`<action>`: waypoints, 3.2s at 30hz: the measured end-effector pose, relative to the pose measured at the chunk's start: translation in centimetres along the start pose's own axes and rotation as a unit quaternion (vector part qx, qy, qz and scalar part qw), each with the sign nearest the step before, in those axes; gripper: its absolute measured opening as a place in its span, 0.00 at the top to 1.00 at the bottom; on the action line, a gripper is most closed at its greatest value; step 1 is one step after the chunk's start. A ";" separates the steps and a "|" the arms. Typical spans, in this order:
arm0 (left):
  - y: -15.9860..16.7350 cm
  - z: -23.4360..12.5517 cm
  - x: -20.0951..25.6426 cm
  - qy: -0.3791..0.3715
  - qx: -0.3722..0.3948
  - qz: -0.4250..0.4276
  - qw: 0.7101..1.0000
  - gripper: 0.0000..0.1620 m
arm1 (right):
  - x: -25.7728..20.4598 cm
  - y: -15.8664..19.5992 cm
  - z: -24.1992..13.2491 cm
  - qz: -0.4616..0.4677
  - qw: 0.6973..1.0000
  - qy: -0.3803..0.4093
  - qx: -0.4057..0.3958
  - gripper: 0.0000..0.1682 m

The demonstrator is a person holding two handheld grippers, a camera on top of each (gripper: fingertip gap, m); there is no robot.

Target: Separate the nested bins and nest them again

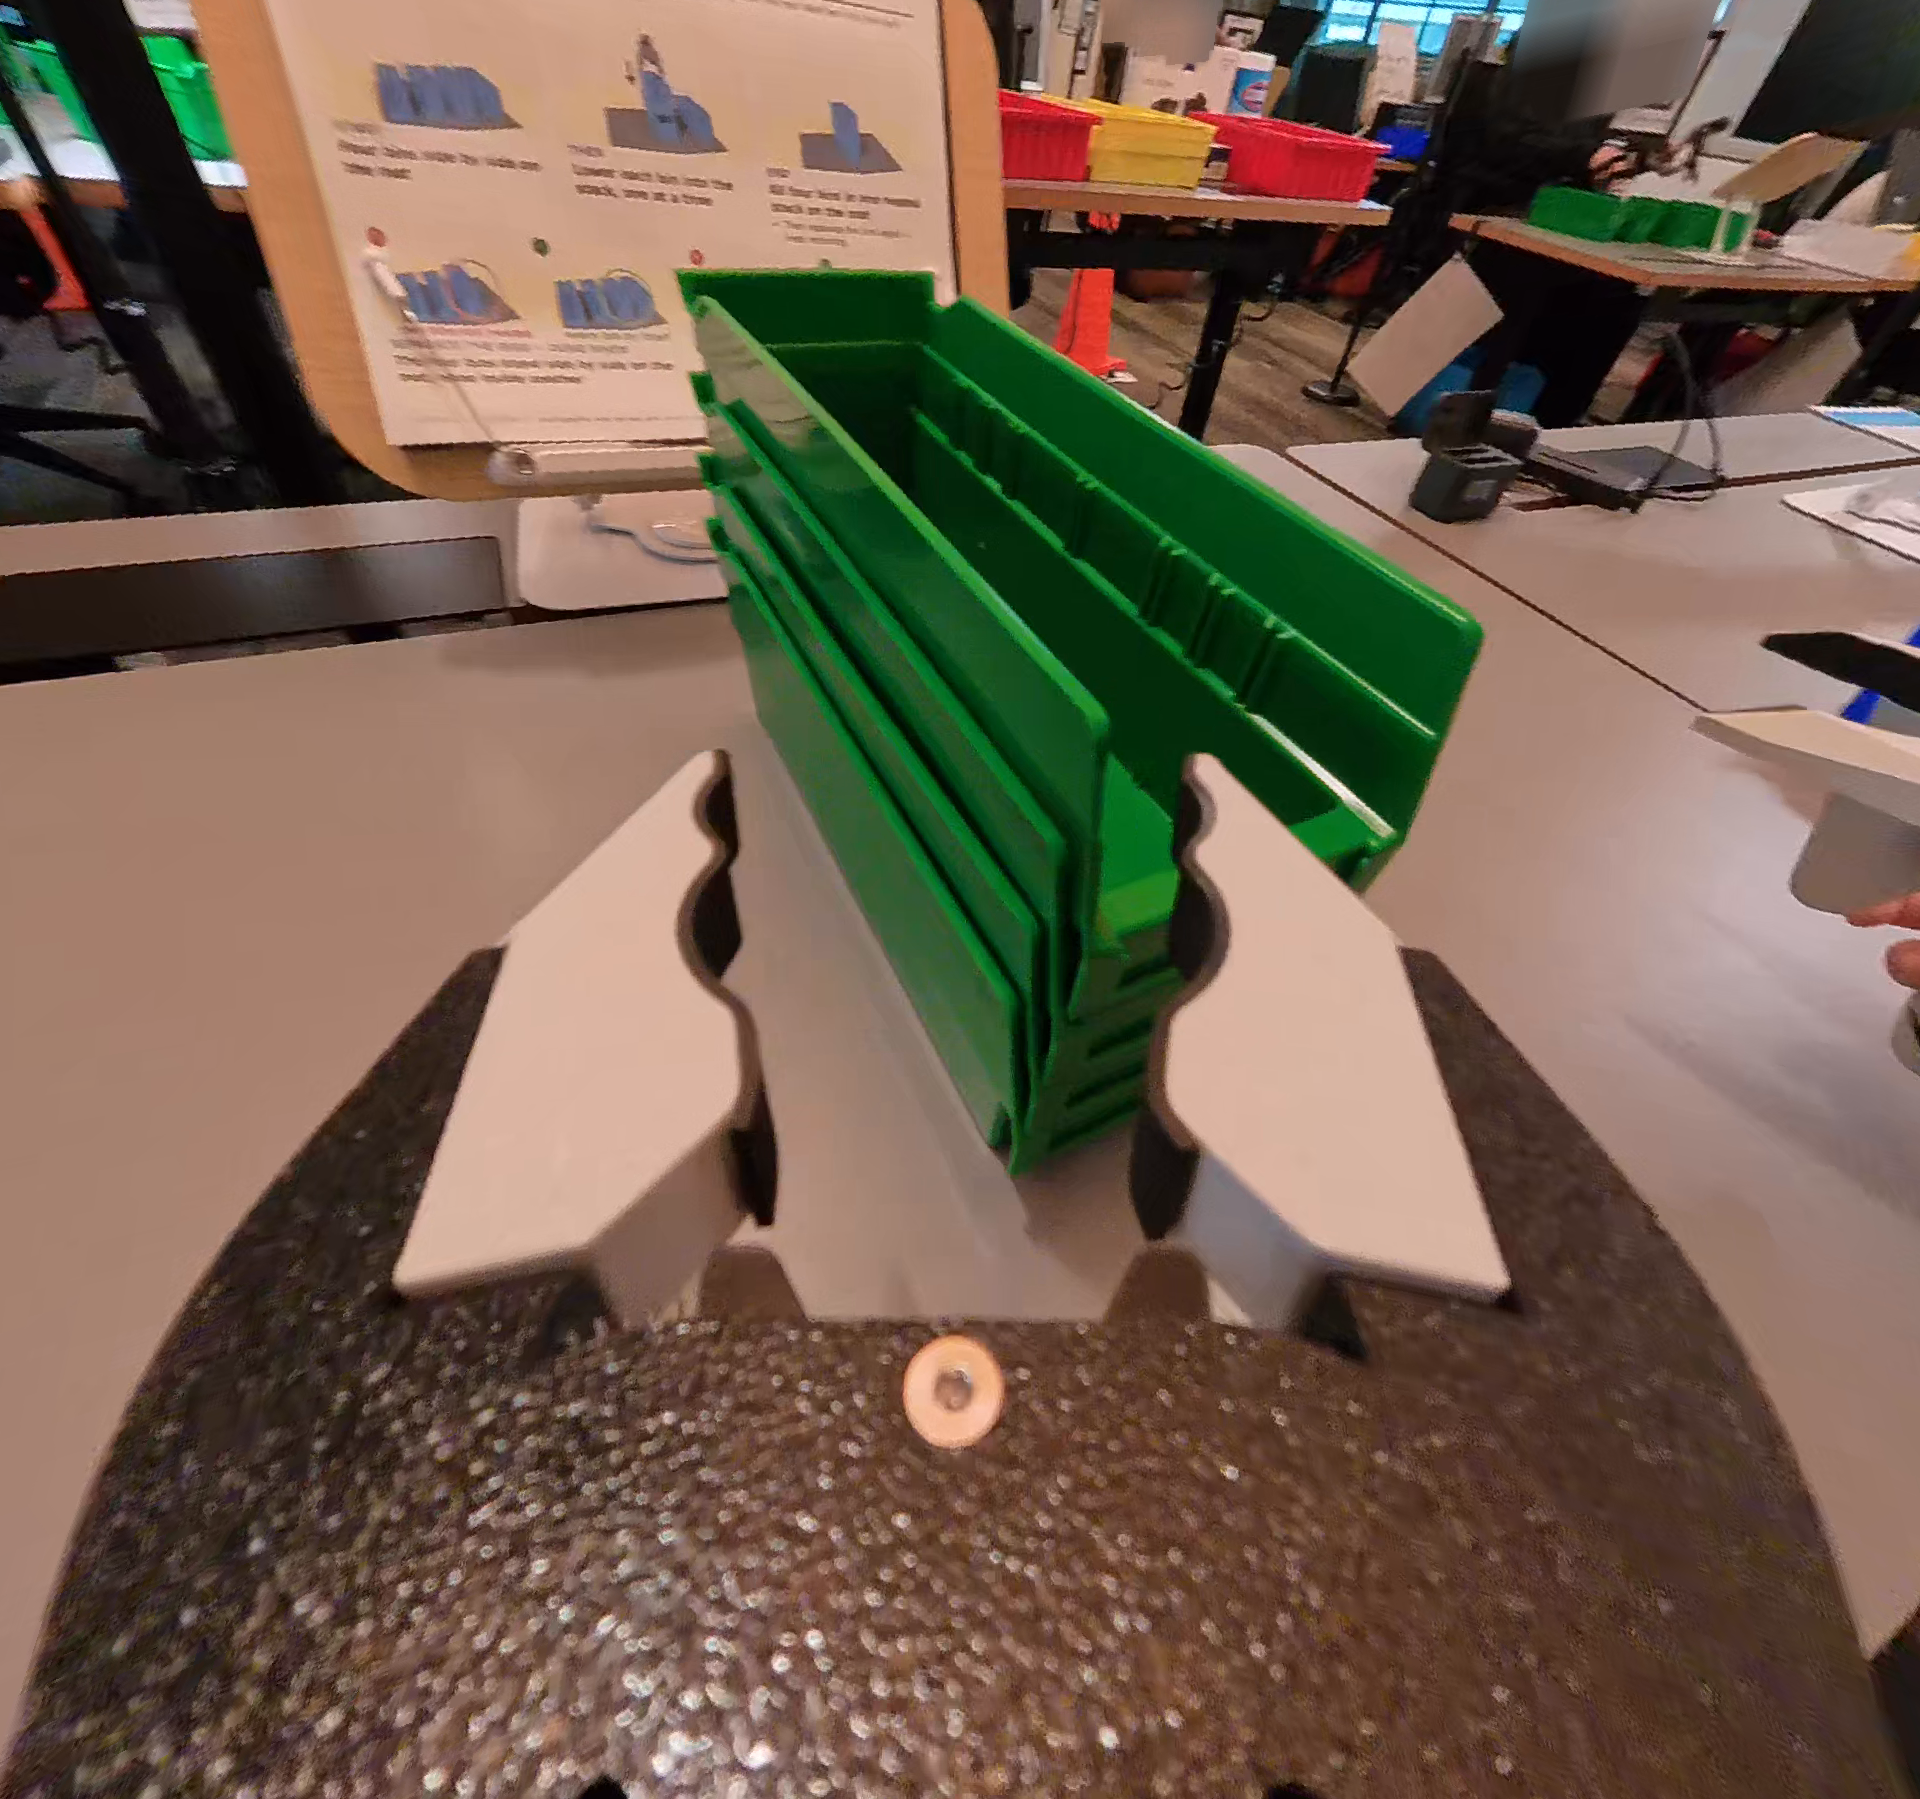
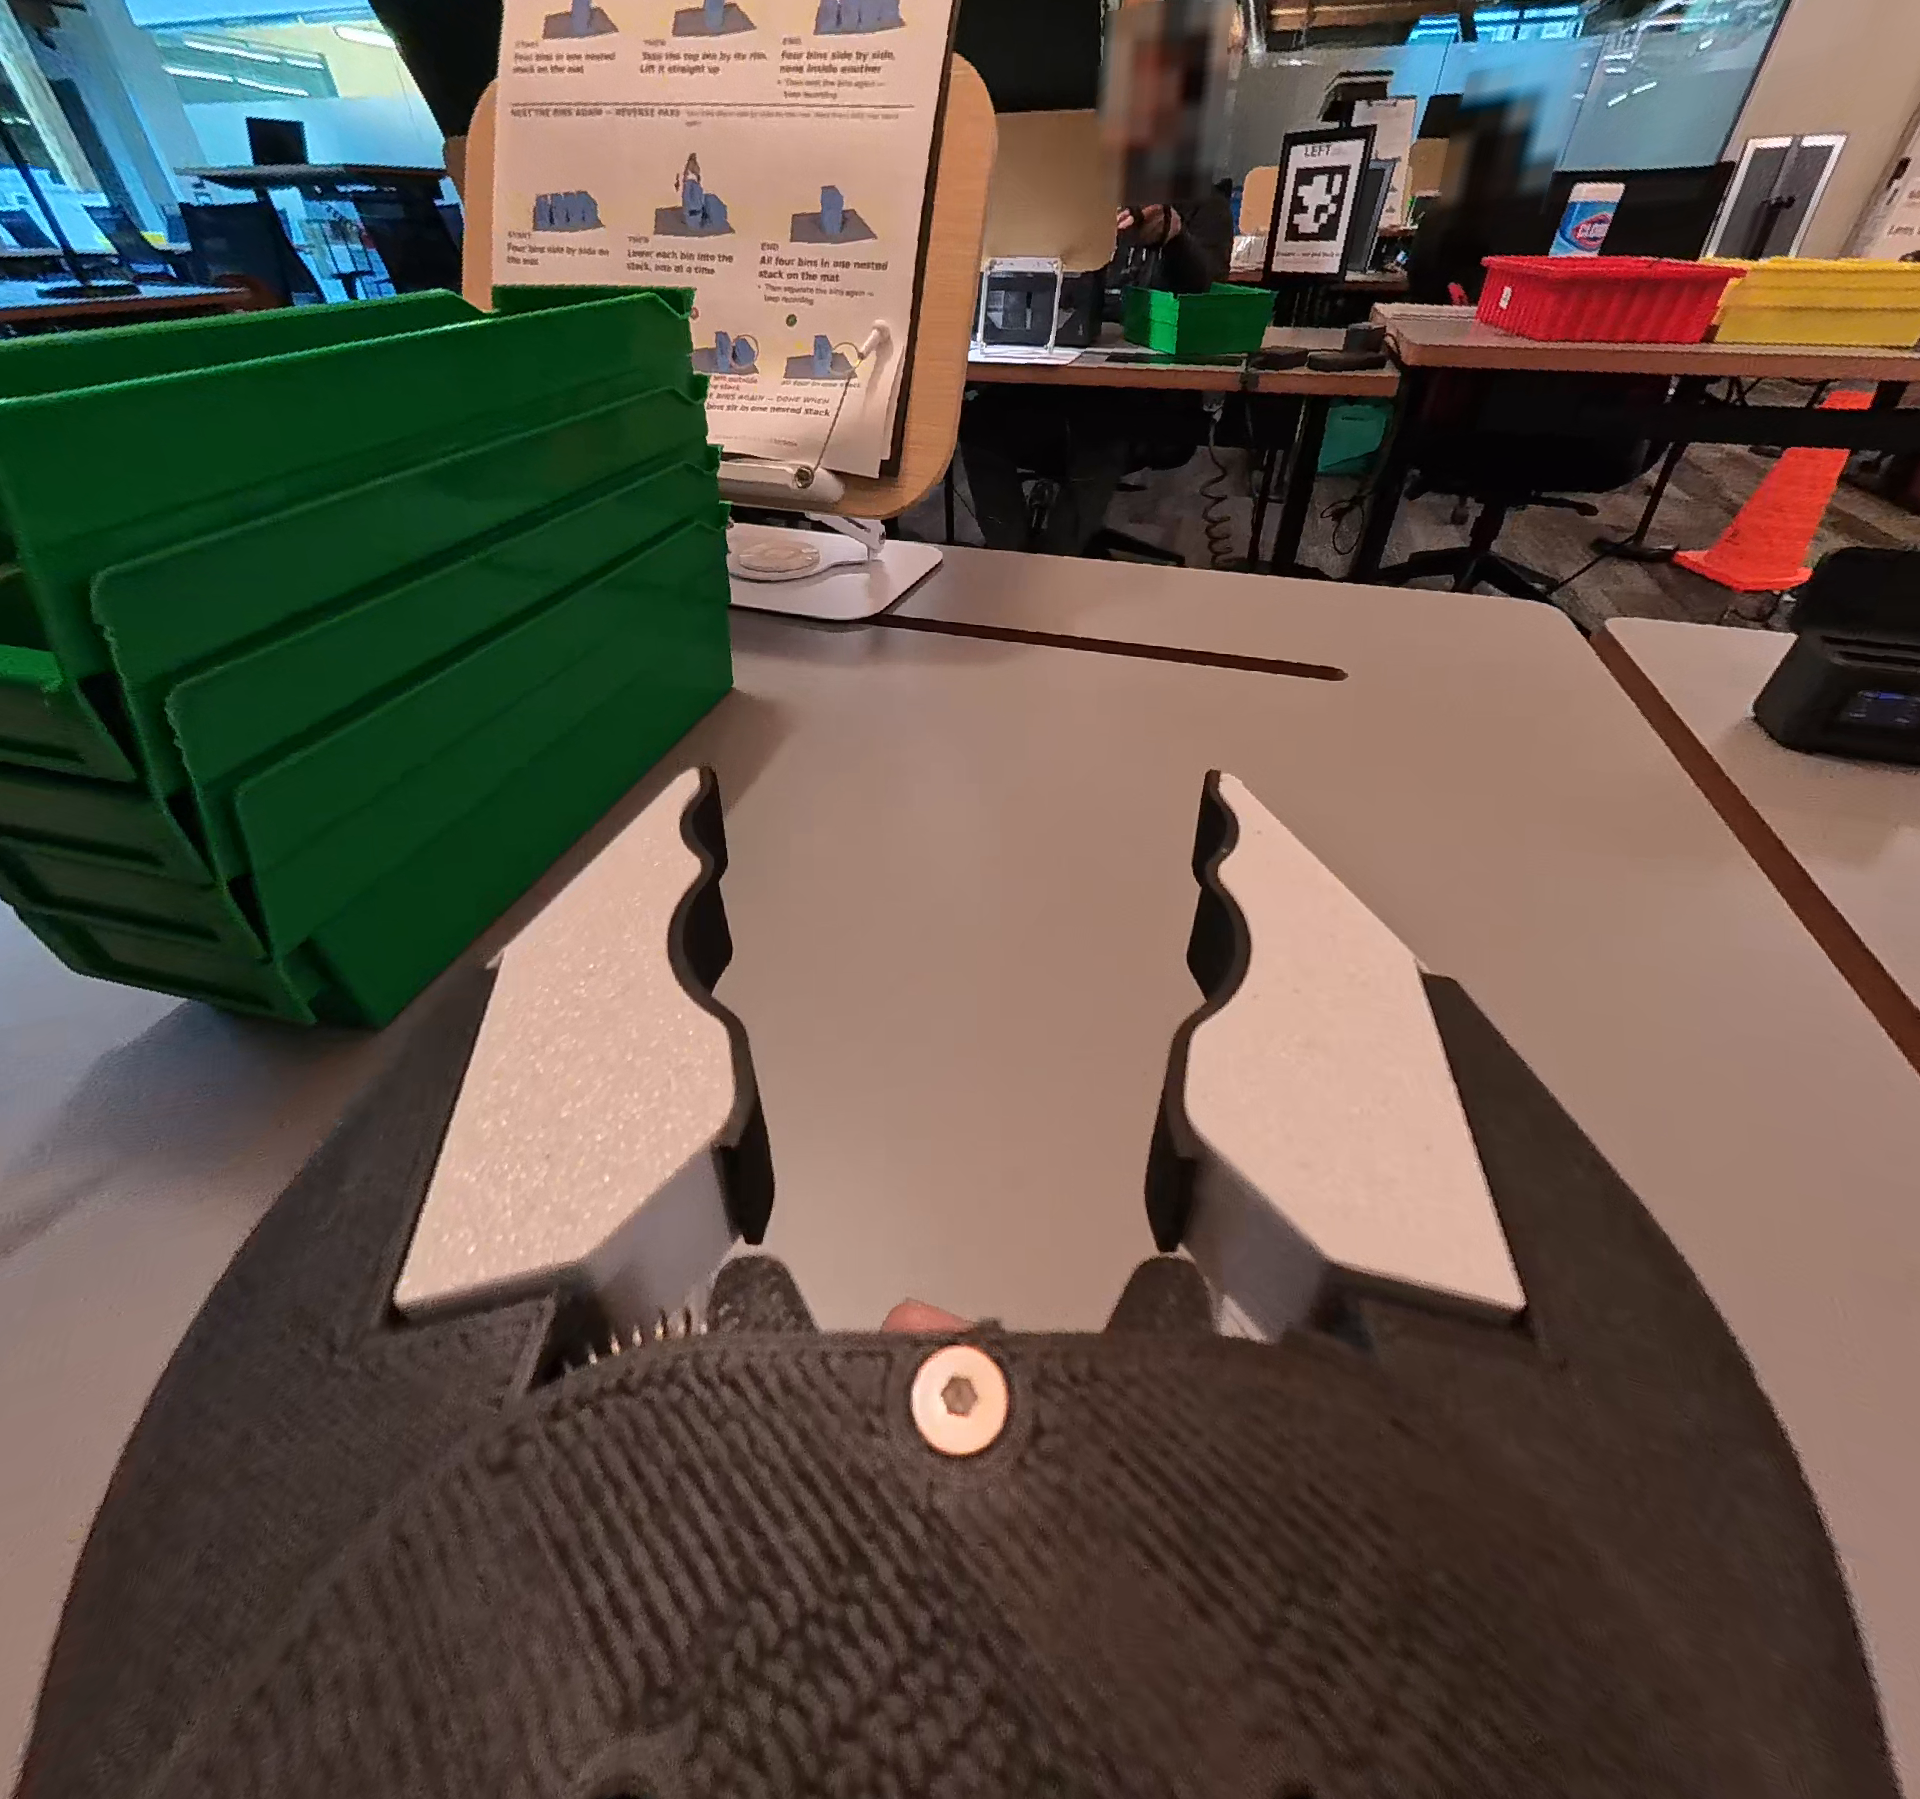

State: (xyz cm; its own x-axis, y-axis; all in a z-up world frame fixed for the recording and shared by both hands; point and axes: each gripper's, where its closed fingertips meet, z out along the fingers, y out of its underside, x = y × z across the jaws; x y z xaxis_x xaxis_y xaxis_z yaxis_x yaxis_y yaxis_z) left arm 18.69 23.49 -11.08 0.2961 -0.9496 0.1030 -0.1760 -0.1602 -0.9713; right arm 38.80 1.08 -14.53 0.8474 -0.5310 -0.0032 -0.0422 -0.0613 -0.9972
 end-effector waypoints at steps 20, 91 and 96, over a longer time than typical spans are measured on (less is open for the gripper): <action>-6.7 1.9 -3.5 -0.046 0.088 0.114 0.988 0.25 | 2.7 -0.3 1.4 -0.081 0.994 0.075 -0.007 0.23; -1.2 11.6 1.0 -0.119 -0.626 -0.067 0.768 0.37 | 2.5 0.7 5.3 -0.070 0.994 0.053 -0.059 0.17; -2.9 12.2 1.3 -0.113 -0.605 -0.072 0.785 0.38 | 1.8 0.9 5.6 -0.080 0.994 0.044 -0.066 0.18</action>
State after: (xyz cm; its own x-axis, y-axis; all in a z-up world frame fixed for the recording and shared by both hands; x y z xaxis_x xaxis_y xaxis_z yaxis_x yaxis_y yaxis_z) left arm 30.99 26.03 -10.73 0.5299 -0.8478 0.0194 -0.8475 -0.5303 -0.0239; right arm 43.23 4.78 -15.87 0.7995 -0.5773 0.1661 0.0152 -0.2570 -0.9663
